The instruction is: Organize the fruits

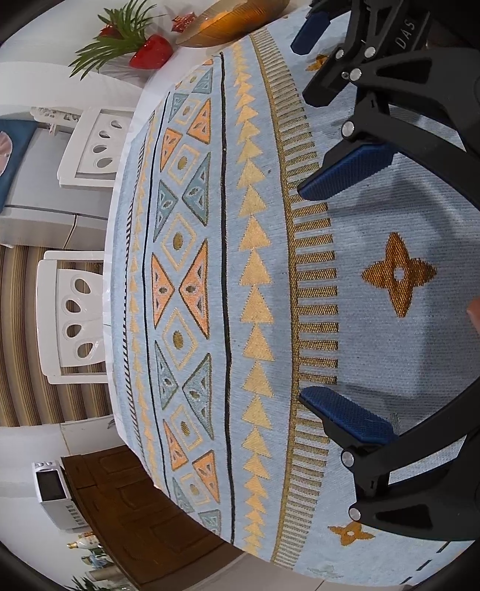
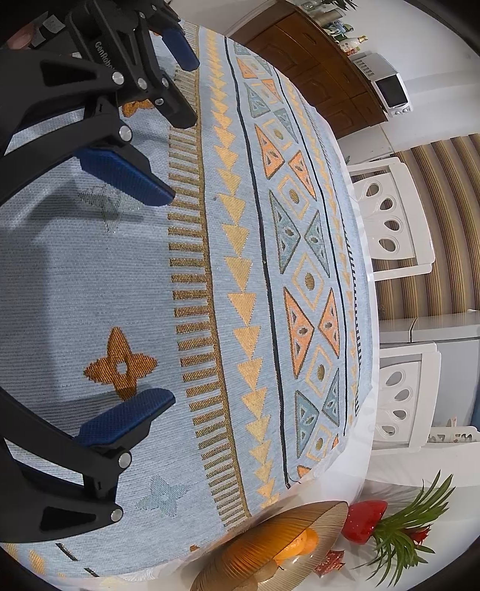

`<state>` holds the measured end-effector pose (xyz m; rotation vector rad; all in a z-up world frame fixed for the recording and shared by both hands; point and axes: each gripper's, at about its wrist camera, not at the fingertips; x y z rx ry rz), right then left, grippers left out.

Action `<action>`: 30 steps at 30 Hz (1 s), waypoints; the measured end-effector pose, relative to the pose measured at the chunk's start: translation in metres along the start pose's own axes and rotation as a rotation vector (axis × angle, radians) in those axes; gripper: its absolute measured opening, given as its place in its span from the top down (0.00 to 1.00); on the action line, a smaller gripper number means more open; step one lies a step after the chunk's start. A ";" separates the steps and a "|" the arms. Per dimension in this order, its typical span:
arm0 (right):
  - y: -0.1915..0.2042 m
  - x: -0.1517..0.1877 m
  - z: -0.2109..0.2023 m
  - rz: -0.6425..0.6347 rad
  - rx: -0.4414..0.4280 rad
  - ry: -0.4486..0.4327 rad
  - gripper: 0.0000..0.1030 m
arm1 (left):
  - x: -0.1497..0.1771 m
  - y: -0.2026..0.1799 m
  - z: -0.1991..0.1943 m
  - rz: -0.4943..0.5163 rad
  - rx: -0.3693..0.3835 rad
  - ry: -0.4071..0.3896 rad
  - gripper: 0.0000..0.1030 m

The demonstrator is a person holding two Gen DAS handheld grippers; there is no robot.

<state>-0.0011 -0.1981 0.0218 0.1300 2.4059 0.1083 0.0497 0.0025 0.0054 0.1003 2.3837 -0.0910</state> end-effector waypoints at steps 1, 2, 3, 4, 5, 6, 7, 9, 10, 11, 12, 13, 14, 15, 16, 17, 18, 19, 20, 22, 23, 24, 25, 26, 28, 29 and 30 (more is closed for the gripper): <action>0.000 0.000 0.000 0.000 0.000 0.001 0.05 | 0.000 0.000 0.000 -0.002 0.000 0.003 0.03; 0.000 0.000 0.000 0.000 0.000 0.002 0.05 | 0.000 0.001 0.000 -0.002 -0.001 0.004 0.03; 0.000 0.000 0.000 0.000 0.000 0.003 0.05 | 0.001 0.000 0.000 -0.002 -0.003 0.005 0.03; 0.000 0.000 0.001 0.000 0.000 0.005 0.05 | 0.001 0.000 0.000 0.001 -0.005 0.008 0.03; 0.000 0.000 0.001 0.000 0.000 0.007 0.05 | 0.001 0.000 0.000 0.003 -0.007 0.014 0.03; 0.000 0.000 0.002 0.000 -0.001 0.010 0.05 | 0.001 -0.001 0.001 0.004 -0.013 0.033 0.03; 0.000 0.000 0.002 -0.002 -0.002 0.013 0.05 | 0.003 -0.001 0.003 0.000 -0.014 0.068 0.03; 0.001 0.000 0.003 -0.007 -0.004 0.015 0.05 | 0.009 -0.001 0.009 -0.010 -0.006 0.129 0.03; 0.001 0.000 0.003 -0.007 -0.004 0.016 0.05 | 0.011 0.000 0.010 -0.008 -0.010 0.140 0.03; 0.001 0.000 0.003 -0.009 -0.004 0.016 0.05 | 0.012 -0.001 0.008 -0.001 -0.019 0.134 0.03; 0.001 0.000 0.003 -0.011 -0.002 0.016 0.05 | 0.013 0.000 0.009 0.000 -0.026 0.133 0.03; 0.002 0.000 0.003 -0.015 -0.001 0.015 0.05 | 0.015 -0.001 0.010 0.002 -0.031 0.135 0.03; 0.003 0.001 0.003 -0.017 0.000 0.015 0.05 | 0.015 -0.002 0.011 0.007 -0.039 0.134 0.03; 0.003 0.001 0.003 -0.021 0.001 0.018 0.05 | 0.016 -0.004 0.012 0.013 -0.051 0.132 0.03; 0.003 0.001 0.003 -0.023 0.004 0.019 0.05 | 0.017 -0.005 0.012 0.010 -0.054 0.130 0.03; 0.003 0.001 0.003 -0.021 0.004 0.019 0.05 | 0.017 -0.005 0.013 0.007 -0.055 0.128 0.03; 0.003 0.002 0.002 -0.022 0.005 0.019 0.05 | 0.017 -0.005 0.013 0.006 -0.055 0.125 0.03; 0.004 0.002 0.003 -0.024 0.006 0.025 0.05 | 0.018 -0.005 0.013 0.009 -0.056 0.119 0.03; 0.003 0.002 0.004 -0.025 0.006 0.033 0.05 | 0.019 -0.004 0.012 0.009 -0.055 0.113 0.03; -0.001 0.003 0.014 -0.011 0.008 0.099 0.05 | 0.018 -0.003 0.012 0.006 -0.052 0.114 0.03; -0.002 0.002 0.016 -0.009 0.003 0.112 0.05 | 0.018 -0.004 0.012 0.007 -0.054 0.114 0.03; -0.001 0.002 0.015 -0.017 0.007 0.109 0.05 | 0.018 -0.003 0.013 0.007 -0.053 0.115 0.03; 0.000 0.004 0.016 -0.025 0.012 0.115 0.05 | 0.017 -0.002 0.013 0.004 -0.049 0.116 0.03; 0.001 0.004 0.016 -0.036 0.018 0.117 0.05 | 0.017 -0.002 0.013 0.004 -0.047 0.118 0.03; 0.003 0.006 0.016 -0.061 0.030 0.125 0.05 | 0.016 -0.002 0.013 0.006 -0.046 0.119 0.03; 0.004 0.007 0.016 -0.069 0.035 0.124 0.05 | 0.016 -0.002 0.013 0.007 -0.046 0.119 0.03; 0.005 0.009 0.015 -0.078 0.053 0.121 0.05 | 0.016 -0.002 0.013 0.007 -0.047 0.120 0.03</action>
Point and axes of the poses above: each gripper's, at about its wrist camera, not at the fingertips, and z roughly the way its jaws point, y to its left, x to its underside, and after that the axes turned 1 degree about -z, right-handed
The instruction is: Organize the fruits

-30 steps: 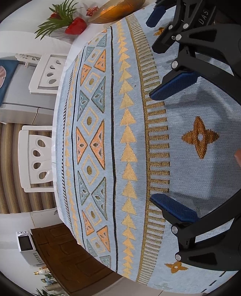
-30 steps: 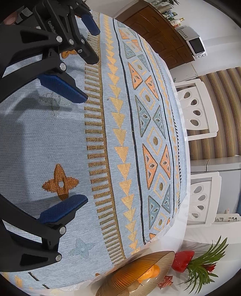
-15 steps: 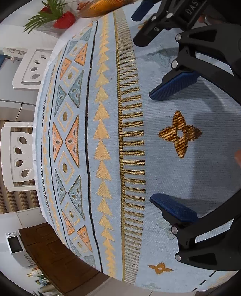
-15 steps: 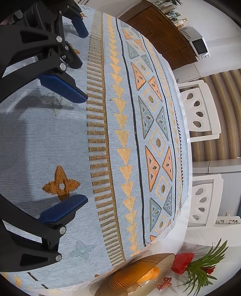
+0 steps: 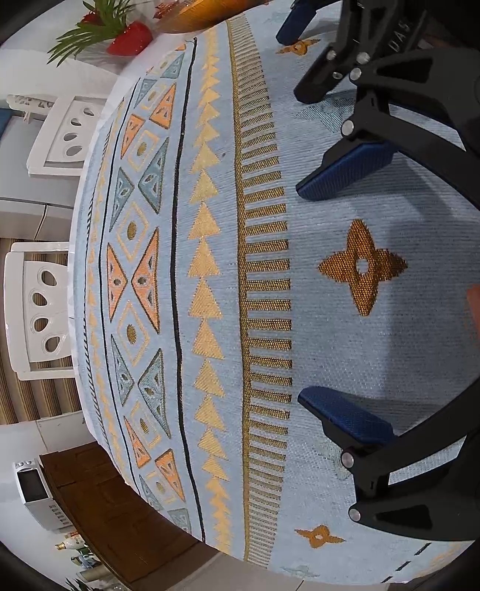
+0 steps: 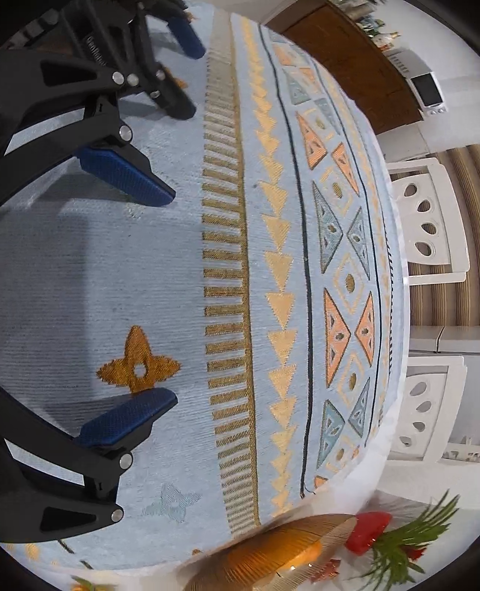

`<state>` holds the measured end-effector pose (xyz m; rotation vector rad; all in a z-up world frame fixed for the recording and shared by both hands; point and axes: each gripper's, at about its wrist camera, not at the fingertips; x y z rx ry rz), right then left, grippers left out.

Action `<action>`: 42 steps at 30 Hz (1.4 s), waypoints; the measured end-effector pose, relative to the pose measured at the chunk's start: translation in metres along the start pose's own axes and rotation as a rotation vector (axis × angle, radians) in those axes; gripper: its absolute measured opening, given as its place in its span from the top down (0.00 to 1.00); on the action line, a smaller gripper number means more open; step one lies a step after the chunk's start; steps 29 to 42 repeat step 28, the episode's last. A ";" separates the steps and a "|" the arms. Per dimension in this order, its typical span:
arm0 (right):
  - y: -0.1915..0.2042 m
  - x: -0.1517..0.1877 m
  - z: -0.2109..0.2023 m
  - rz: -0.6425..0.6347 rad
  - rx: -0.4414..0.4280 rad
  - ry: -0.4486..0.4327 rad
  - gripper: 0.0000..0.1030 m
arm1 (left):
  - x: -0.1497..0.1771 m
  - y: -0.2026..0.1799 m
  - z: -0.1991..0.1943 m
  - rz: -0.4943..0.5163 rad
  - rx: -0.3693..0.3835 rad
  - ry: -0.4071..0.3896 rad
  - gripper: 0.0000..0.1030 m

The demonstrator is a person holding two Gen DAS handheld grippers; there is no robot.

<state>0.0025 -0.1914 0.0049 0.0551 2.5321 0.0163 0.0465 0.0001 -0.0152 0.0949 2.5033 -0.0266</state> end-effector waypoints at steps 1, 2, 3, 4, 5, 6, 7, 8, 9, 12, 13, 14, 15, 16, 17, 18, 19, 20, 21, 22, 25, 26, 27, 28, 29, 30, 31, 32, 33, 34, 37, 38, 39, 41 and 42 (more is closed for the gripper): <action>0.001 0.001 0.000 -0.008 0.009 -0.001 0.05 | 0.000 0.000 0.000 0.002 -0.002 0.000 0.03; 0.002 0.002 -0.001 -0.013 0.013 -0.003 0.05 | -0.001 0.000 0.000 0.003 -0.002 0.000 0.03; 0.001 0.006 -0.002 0.002 0.005 -0.034 0.05 | -0.001 0.000 0.001 0.004 -0.003 0.001 0.03; 0.000 0.009 -0.002 0.004 0.000 -0.054 0.05 | -0.001 0.000 0.001 0.007 -0.002 0.003 0.03; -0.001 0.008 -0.003 0.003 -0.001 -0.053 0.05 | -0.001 0.000 0.001 0.009 0.001 0.004 0.03; 0.000 0.008 -0.002 0.000 0.005 -0.052 0.05 | -0.002 0.001 0.001 0.011 0.004 0.005 0.03; 0.001 0.008 -0.003 -0.003 0.009 -0.053 0.05 | -0.002 0.001 0.001 0.011 0.007 0.005 0.03; 0.000 0.008 -0.002 -0.002 0.007 -0.052 0.05 | -0.001 0.002 0.001 0.011 0.008 0.004 0.03; 0.000 0.007 -0.002 0.000 0.005 -0.052 0.05 | -0.001 0.002 0.001 0.013 0.009 0.002 0.03; 0.001 0.006 -0.002 0.000 0.005 -0.051 0.05 | -0.001 0.001 0.002 0.015 0.011 -0.002 0.03; 0.001 0.006 -0.002 0.000 0.005 -0.051 0.05 | -0.001 0.001 0.002 0.016 0.014 -0.003 0.03; 0.001 0.006 -0.002 0.000 0.004 -0.051 0.05 | -0.001 0.001 0.002 0.019 0.015 -0.004 0.03; 0.001 0.006 -0.002 0.000 0.004 -0.051 0.05 | -0.001 0.001 0.002 0.021 0.018 -0.005 0.03; 0.001 0.006 -0.002 0.000 0.005 -0.051 0.05 | -0.001 0.002 0.003 0.024 0.023 -0.006 0.03; 0.001 0.006 -0.002 0.000 0.005 -0.051 0.05 | -0.001 0.002 0.003 0.026 0.022 -0.009 0.03; 0.001 0.006 -0.002 0.000 0.004 -0.051 0.05 | -0.001 0.001 0.003 0.031 0.018 -0.010 0.03; 0.001 0.006 -0.002 0.000 0.005 -0.051 0.05 | -0.001 0.001 0.004 0.033 0.015 -0.009 0.03; 0.000 0.007 -0.002 0.000 0.005 -0.051 0.05 | -0.002 0.001 0.004 0.033 0.013 -0.009 0.03; 0.000 0.007 -0.002 0.000 0.004 -0.051 0.05 | -0.002 0.000 0.004 0.033 0.012 -0.008 0.03; 0.001 0.007 -0.002 0.000 0.005 -0.051 0.05 | -0.002 0.000 0.004 0.031 0.013 -0.007 0.03; 0.001 0.006 -0.002 0.000 0.005 -0.051 0.05 | -0.001 -0.001 0.003 0.032 0.012 -0.010 0.03; 0.001 0.006 -0.002 0.000 0.005 -0.051 0.05 | -0.001 0.000 0.004 0.032 0.012 -0.010 0.03; 0.001 0.007 -0.002 0.000 0.004 -0.051 0.05 | -0.001 0.000 0.004 0.031 0.012 -0.010 0.03; 0.001 0.007 -0.002 0.000 0.005 -0.051 0.05 | -0.001 -0.001 0.004 0.031 0.012 -0.010 0.03; 0.001 0.007 -0.002 0.000 0.005 -0.051 0.05 | -0.001 -0.001 0.004 0.031 0.012 -0.010 0.03; 0.001 0.007 -0.002 0.000 0.005 -0.051 0.05 | -0.001 -0.001 0.004 0.031 0.012 -0.010 0.03; 0.001 0.007 -0.002 0.000 0.005 -0.051 0.05 | -0.001 -0.001 0.004 0.031 0.012 -0.010 0.03; 0.001 0.007 -0.002 0.000 0.005 -0.051 0.05 | -0.001 -0.001 0.004 0.031 0.012 -0.010 0.03; 0.001 0.007 -0.002 0.000 0.005 -0.051 0.05 | -0.001 -0.001 0.004 0.031 0.012 -0.010 0.03; 0.001 0.007 -0.002 0.000 0.005 -0.051 0.05 | -0.001 -0.001 0.004 0.031 0.012 -0.010 0.03; 0.001 0.007 -0.002 0.000 0.005 -0.051 0.05 | -0.001 -0.001 0.004 0.031 0.012 -0.010 0.03; 0.001 0.007 -0.002 0.000 0.005 -0.051 0.05 | -0.001 -0.001 0.004 0.031 0.012 -0.010 0.03; 0.001 0.007 -0.002 0.000 0.005 -0.051 0.05 | -0.001 -0.001 0.004 0.031 0.012 -0.010 0.03; 0.001 0.007 -0.002 0.000 0.005 -0.051 0.05 | -0.001 -0.001 0.004 0.031 0.012 -0.010 0.03; 0.001 0.007 -0.002 0.000 0.005 -0.051 0.05 | -0.001 -0.001 0.004 0.031 0.012 -0.010 0.03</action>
Point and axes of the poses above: each gripper's, at about its wrist camera, not at the fingertips, and z roughly the way its jaws point, y to its left, x to its underside, and after that the axes turned 1 degree about -z, right-handed
